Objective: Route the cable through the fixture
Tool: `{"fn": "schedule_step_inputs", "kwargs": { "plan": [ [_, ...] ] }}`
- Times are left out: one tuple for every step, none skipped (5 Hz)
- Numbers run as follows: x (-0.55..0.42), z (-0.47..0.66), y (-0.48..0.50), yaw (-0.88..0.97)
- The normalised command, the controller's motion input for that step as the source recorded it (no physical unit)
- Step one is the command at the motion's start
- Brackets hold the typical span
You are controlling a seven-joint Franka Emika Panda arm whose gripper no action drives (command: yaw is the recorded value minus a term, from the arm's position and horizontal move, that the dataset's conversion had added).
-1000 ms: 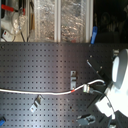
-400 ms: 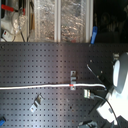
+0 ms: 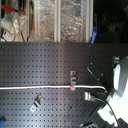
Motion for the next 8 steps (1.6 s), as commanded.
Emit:
{"fn": "schedule_step_inputs", "kwargs": {
  "plan": [
    [-0.003,0.18,0.002,0.01],
    [0.045,0.01,0.044,0.17],
    [0.0,0.0,0.0,0.25],
    [0.0,0.04,0.0,0.0],
    [-0.001,0.35,0.003,0.0],
    [0.005,0.24,0.006,0.09],
    [0.001,0.09,0.001,0.09],
    [0.053,0.28,0.041,0.27]
  ]
}}
